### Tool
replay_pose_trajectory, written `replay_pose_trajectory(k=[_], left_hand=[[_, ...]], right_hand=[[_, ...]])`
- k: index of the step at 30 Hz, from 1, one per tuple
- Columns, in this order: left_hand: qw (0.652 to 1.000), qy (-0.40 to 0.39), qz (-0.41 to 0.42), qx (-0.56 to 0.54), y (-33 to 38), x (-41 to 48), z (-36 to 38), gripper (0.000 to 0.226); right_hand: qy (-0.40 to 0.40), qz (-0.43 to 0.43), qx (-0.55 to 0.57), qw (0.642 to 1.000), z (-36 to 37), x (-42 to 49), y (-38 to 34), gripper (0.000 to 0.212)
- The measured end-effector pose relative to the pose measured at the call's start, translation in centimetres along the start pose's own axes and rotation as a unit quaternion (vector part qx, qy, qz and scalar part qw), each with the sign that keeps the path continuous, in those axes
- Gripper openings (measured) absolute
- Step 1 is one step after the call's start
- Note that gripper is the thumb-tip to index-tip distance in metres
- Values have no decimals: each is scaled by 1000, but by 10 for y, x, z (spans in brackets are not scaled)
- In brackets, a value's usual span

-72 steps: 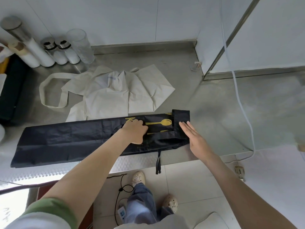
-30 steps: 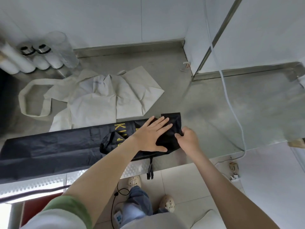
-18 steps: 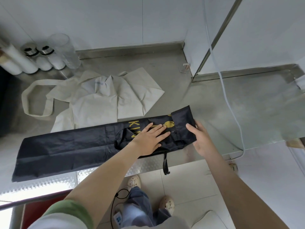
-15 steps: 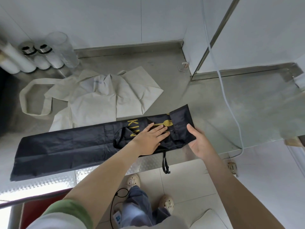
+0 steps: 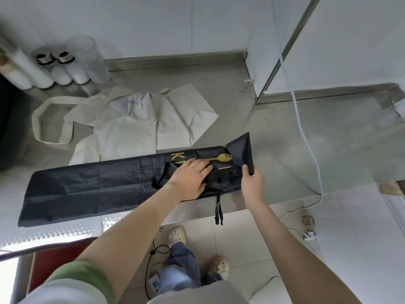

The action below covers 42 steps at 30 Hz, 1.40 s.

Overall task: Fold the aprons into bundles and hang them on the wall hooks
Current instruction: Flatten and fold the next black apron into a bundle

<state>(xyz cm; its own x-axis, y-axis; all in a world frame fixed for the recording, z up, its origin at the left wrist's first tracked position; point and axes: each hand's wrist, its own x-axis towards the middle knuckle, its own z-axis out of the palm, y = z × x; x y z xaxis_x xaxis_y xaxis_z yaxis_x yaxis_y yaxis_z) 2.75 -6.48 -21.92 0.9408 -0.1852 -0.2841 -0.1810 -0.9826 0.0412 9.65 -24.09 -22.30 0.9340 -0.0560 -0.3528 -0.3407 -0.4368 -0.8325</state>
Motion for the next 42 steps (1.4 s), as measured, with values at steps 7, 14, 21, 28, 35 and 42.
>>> replay_pose_trajectory(k=[7, 14, 21, 28, 35, 42], left_hand=[[999, -44, -26, 1, -12, -23, 15, 67], [998, -40, -33, 24, -10, -25, 18, 61], [998, -11, -53, 29, -27, -39, 7, 49], [997, -50, -40, 45, -39, -50, 7, 68], [997, -52, -16, 52, -39, -50, 6, 73], [998, -51, -1, -46, -47, -51, 24, 66]], right_hand=[[-43, -191, -90, 977, 1, -10, 10, 56], [-186, -314, -420, 831, 19, -20, 16, 67], [-212, -284, -447, 821, 7, -12, 19, 69], [-207, -234, -358, 880, 2, -14, 17, 79], [-198, -277, -451, 825, 13, -25, 8, 85], [-295, -234, -524, 764, 20, -21, 9, 67]])
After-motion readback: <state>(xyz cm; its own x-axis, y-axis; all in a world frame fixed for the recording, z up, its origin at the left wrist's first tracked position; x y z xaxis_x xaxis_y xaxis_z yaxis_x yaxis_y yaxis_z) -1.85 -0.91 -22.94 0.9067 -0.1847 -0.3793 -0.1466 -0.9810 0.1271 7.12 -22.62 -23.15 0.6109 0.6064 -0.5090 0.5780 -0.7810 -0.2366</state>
